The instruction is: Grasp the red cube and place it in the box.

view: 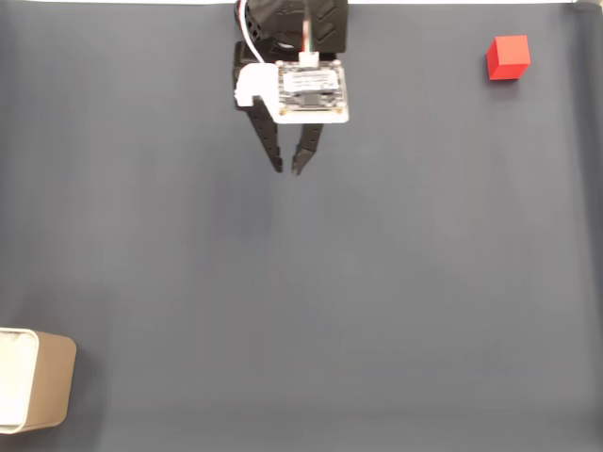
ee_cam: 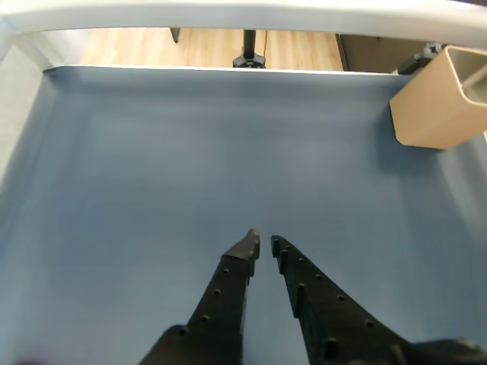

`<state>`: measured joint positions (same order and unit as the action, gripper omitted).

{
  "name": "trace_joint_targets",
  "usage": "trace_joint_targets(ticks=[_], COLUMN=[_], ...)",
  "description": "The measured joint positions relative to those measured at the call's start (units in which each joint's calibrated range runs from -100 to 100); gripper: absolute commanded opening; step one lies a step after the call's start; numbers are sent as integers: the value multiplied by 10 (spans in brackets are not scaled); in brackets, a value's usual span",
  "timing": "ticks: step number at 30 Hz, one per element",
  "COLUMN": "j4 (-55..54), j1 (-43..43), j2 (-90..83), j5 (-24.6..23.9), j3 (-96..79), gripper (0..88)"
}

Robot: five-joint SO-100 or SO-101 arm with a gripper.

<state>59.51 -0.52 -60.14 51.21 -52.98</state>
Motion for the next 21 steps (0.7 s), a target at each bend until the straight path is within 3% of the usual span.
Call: trace_joint_targets(ticks=[21], j4=[0], j1=[-231], j2=[26], j5=[-6], j3=[33], gripper=[0])
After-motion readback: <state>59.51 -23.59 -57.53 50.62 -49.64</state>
